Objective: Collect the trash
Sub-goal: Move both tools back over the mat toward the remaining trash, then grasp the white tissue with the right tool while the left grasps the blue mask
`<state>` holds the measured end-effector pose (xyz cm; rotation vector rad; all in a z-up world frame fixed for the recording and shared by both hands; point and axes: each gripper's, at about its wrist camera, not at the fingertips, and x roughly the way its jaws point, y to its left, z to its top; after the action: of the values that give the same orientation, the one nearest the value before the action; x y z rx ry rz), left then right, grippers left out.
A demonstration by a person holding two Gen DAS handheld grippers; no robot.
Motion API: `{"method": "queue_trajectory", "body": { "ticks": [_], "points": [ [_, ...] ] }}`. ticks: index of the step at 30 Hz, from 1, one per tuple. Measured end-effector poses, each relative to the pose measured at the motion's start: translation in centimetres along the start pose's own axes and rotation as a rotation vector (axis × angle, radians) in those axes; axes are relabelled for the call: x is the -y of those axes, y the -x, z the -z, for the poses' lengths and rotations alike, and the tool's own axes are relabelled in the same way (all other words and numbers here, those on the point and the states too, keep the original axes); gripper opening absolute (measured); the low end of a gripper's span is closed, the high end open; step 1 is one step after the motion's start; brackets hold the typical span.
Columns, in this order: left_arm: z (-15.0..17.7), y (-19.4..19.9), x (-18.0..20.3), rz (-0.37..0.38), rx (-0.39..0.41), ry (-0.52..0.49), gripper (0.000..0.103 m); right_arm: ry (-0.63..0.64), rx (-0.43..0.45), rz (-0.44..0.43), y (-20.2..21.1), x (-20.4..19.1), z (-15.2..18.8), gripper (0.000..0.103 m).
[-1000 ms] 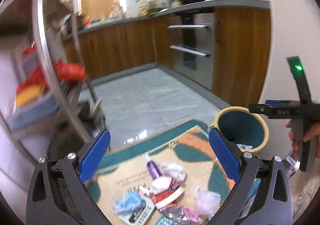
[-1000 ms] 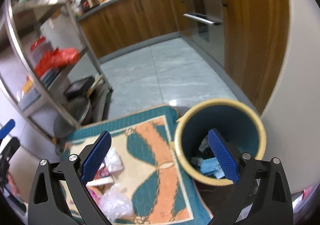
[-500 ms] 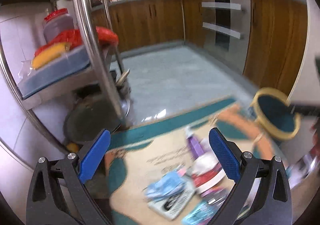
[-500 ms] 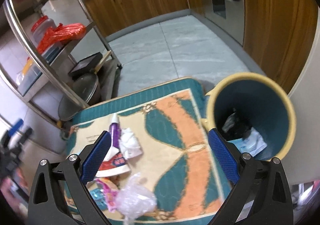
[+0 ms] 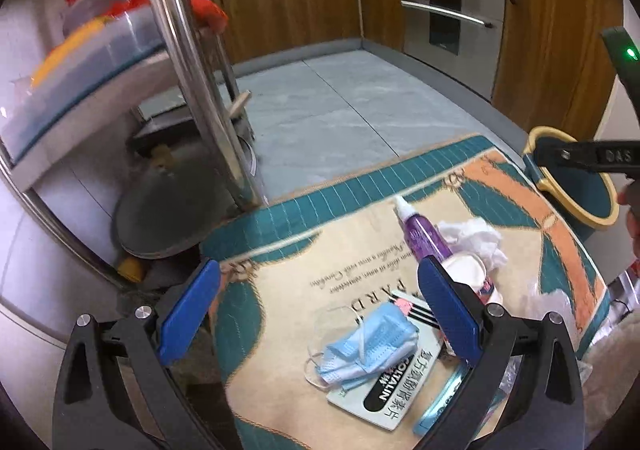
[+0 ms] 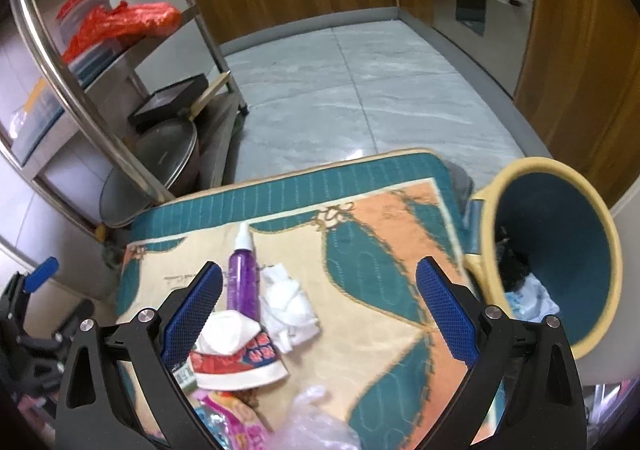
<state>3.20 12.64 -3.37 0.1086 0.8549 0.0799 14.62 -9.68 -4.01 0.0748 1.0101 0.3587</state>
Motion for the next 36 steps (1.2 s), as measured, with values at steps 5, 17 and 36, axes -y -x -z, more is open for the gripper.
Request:
{"method": "queue_trajectory", "body": {
  "ticks": [5, 17, 36],
  "points": [
    [0.9, -1.9, -0.2, 0.034, -0.073, 0.007, 0.097, 0.035, -0.066, 0.039, -2.9, -0.9, 0.0, 0.097],
    [1.8, -4.4, 0.2, 0.048, -0.212, 0.053, 0.097, 0.045, -0.159, 0.078, -5.9, -0.5, 0.8, 0.097],
    [5.0, -8.2, 2.5, 0.172, -0.425, 0.037, 0.057, 0.080, -0.324, -0.039, -9.7, -2.0, 3.5, 0.048]
  ]
}}
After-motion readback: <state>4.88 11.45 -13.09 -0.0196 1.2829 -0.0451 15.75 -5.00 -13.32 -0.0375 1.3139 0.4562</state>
